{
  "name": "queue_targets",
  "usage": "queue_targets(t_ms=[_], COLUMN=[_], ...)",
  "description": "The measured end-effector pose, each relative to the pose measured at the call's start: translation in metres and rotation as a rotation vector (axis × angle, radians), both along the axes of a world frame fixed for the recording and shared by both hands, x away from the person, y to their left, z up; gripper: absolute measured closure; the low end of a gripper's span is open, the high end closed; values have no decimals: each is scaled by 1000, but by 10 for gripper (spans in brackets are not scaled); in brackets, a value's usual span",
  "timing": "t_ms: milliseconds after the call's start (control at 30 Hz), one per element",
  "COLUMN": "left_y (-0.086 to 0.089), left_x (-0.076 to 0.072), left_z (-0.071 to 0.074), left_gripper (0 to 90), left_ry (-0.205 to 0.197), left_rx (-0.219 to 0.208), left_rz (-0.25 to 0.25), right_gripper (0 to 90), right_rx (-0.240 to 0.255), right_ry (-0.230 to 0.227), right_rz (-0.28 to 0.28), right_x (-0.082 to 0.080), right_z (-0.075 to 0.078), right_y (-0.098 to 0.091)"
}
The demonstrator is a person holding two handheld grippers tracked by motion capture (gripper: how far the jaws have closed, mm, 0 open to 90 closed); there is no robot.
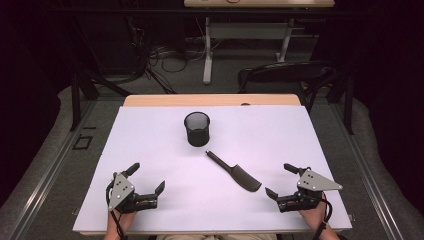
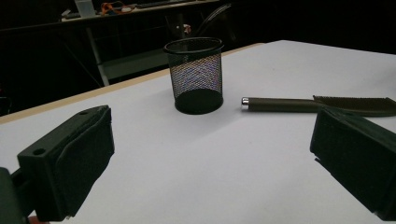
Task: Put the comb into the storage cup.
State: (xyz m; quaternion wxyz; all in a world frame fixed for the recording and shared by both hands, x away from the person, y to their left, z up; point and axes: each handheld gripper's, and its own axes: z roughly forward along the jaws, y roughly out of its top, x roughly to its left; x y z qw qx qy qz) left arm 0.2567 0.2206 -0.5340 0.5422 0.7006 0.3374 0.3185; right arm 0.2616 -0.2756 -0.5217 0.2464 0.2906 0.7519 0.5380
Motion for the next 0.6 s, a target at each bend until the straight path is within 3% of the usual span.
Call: queue_targets(t_ms=[600], left_y=[-1], left_x=[2], left_z=[0], left_gripper=[0], left_ry=[8], left_rx=[6], left_rz=[0], right_gripper=[0], right_rx=[-28], right_ry=[59], right_rz=[-7], right_x=[8], right_z=[8], right_y=[8])
